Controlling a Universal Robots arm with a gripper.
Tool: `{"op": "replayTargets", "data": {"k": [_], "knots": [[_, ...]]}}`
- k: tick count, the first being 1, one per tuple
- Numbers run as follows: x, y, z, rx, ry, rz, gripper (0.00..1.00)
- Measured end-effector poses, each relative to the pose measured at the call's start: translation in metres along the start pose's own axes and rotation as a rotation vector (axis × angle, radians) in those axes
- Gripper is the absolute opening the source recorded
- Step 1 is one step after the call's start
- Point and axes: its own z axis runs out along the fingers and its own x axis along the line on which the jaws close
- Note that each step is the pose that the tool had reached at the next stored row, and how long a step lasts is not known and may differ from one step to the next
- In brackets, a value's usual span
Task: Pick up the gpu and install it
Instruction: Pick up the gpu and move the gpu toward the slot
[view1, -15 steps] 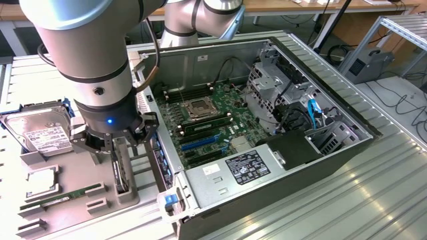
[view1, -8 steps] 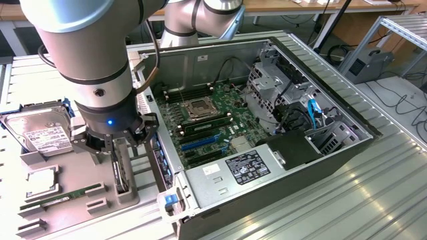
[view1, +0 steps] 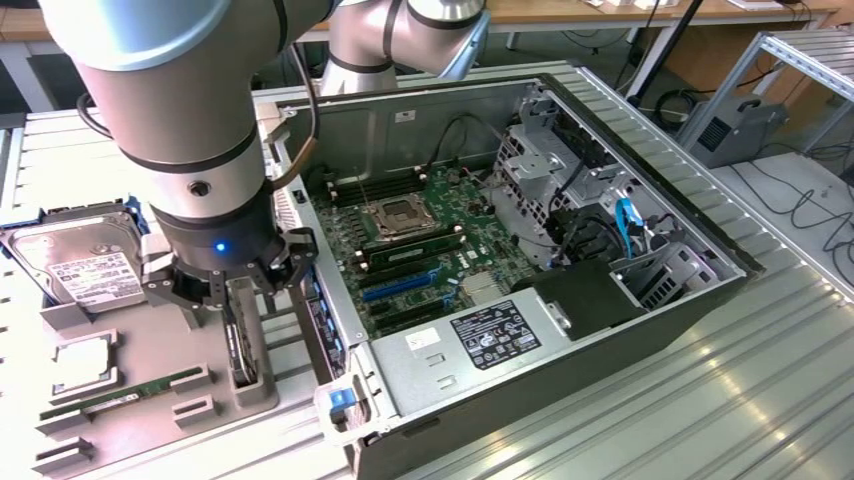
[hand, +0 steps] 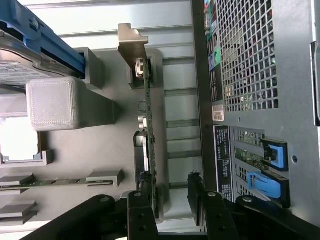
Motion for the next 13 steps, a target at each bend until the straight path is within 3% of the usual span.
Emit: {"op": "replayTargets", "data": {"k": [13], "knots": [[0.0076,-0.0007,0.0025,0.0000,0.0000,0.000,0.42]]}}
